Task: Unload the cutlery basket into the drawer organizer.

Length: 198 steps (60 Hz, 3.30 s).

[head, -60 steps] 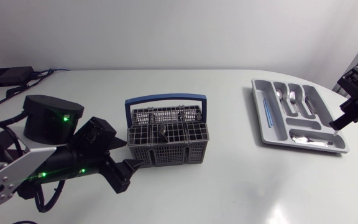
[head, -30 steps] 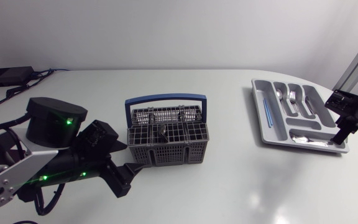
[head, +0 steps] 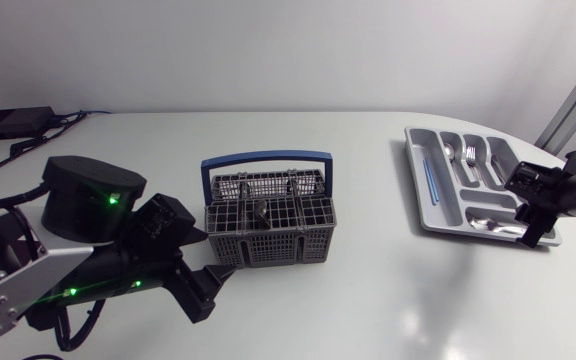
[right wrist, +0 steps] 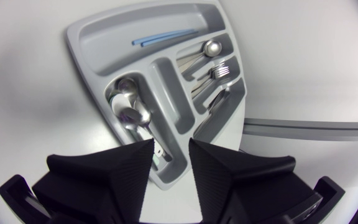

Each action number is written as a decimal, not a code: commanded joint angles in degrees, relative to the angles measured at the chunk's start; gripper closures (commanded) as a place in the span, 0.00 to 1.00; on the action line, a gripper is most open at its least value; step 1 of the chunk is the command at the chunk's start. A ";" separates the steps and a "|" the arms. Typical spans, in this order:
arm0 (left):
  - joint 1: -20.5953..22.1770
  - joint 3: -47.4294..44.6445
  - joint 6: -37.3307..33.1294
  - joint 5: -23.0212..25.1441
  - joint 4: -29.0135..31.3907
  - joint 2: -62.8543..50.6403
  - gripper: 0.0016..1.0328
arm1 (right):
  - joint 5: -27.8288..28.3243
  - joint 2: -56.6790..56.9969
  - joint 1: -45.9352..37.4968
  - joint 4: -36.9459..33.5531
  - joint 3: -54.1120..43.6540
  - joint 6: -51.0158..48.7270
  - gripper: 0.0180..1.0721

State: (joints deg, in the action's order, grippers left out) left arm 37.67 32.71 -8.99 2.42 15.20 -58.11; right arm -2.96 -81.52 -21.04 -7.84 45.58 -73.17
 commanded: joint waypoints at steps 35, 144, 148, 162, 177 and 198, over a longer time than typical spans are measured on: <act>2.85 9.04 6.80 -3.29 3.70 -2.01 0.12 | 7.44 14.10 12.34 -13.17 3.20 25.62 0.05; 2.06 38.75 28.24 -20.87 29.71 -26.09 0.03 | -6.62 10.41 54.17 -21.96 4.52 55.85 0.05; 3.29 38.75 30.88 -20.78 29.18 -25.74 0.04 | -6.62 10.32 54.70 -21.96 4.43 56.12 0.05; 3.11 39.89 40.11 -19.03 31.29 -26.36 0.04 | -6.71 10.41 55.40 -22.05 4.16 56.38 0.05; -0.32 36.81 56.10 2.51 29.01 -26.09 0.04 | -6.71 10.68 55.49 -21.61 2.76 56.55 0.05; -0.76 38.22 71.48 6.20 30.68 -29.08 0.07 | -6.71 10.76 55.49 -20.47 0.91 56.82 0.05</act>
State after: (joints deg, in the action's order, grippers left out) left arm 36.91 70.76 56.80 7.86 43.90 -84.86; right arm -9.26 -70.22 34.04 -28.84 48.36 -17.96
